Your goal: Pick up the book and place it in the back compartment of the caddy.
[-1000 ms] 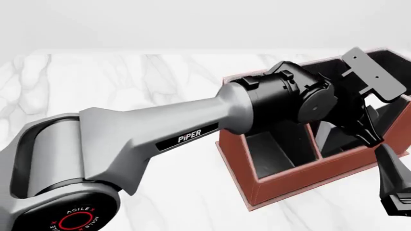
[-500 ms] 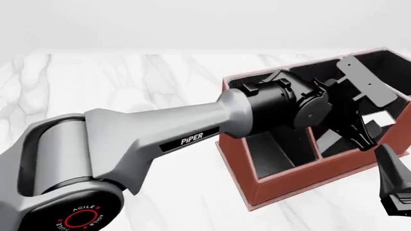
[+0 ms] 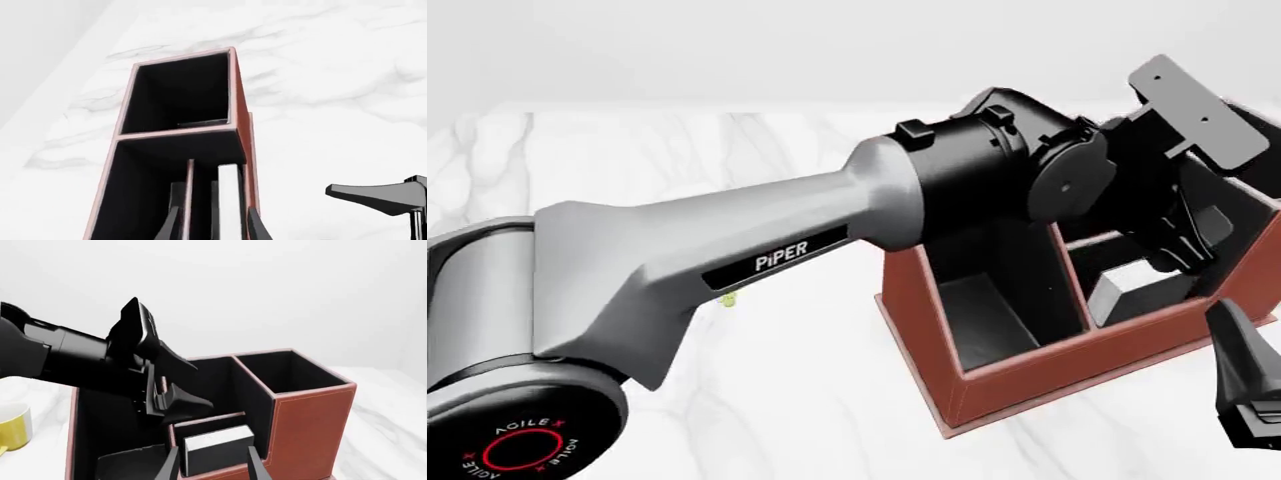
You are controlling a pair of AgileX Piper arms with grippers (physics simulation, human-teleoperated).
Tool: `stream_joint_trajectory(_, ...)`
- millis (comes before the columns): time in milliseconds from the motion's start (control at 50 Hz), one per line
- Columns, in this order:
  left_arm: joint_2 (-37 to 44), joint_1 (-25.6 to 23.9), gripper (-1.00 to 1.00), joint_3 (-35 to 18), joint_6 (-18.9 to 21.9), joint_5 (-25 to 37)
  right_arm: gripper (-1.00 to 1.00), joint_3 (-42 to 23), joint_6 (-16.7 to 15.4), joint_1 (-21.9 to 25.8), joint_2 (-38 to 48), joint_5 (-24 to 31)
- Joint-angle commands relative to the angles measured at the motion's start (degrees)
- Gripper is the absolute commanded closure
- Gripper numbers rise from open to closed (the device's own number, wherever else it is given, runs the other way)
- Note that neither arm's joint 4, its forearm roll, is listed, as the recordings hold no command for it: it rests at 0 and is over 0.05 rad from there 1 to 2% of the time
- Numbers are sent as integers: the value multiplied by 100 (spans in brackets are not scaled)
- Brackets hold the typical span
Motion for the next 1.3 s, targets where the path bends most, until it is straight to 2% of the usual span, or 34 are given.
stream_joint_trajectory(20,-602,-18,-100,166,376,318,-100,-1,1,-11,0,-7)
stream_joint_trajectory(360,-1903,379,-100,505,747,667,-100,-1,-47,-15,0,-3)
stream_joint_trajectory(460,-2519,382,-100,1099,792,448,-100,-2,-51,-22,0,-8)
stream_joint_trajectory(480,-2850,392,-100,1417,853,255,-100,-1,-71,-14,0,-12)
stream_joint_trajectory(520,-2915,383,-100,1472,808,241,-100,-2,-69,-14,0,-12)
stream_joint_trajectory(540,-3284,351,-100,1898,812,73,-100,-6,-48,-22,0,-15)
stream_joint_trajectory(560,-3402,366,-100,2062,825,-22,-100,-7,-48,-23,0,-14)
stream_joint_trajectory(580,-3627,425,-100,2389,1000,-279,-100,-4,-56,-20,0,-16)
stream_joint_trajectory(620,-3875,452,-100,2656,932,-435,-100,-3,-67,-15,0,-20)
stream_joint_trajectory(660,-4209,517,-100,3090,1084,-726,-100,-6,-50,-22,0,-17)
stream_joint_trajectory(680,-4375,577,-100,3184,943,-791,-100,-5,-46,-25,0,-16)
stream_joint_trajectory(740,-4609,558,-100,3416,985,-846,-100,-4,-50,-19,0,-21)
stream_joint_trajectory(860,-5021,944,-100,4078,1003,-1203,-100,-4,-60,-6,0,-29)
stream_joint_trajectory(920,-5120,978,-100,4309,961,-1268,-100,-3,-62,-6,0,-28)
stream_joint_trajectory(1020,-5647,1370,-100,4762,712,-1456,-100,0,-72,-13,0,-24)
stream_joint_trajectory(1120,-5768,1730,-100,5293,595,-1752,-100,0,-70,-8,0,-22)
stream_joint_trajectory(1240,-6018,1754,-100,5797,292,-2086,-100,1,-82,-15,0,-18)
stream_joint_trajectory(1300,-6108,1782,-100,5933,300,-2110,-100,1,-71,-33,0,-10)
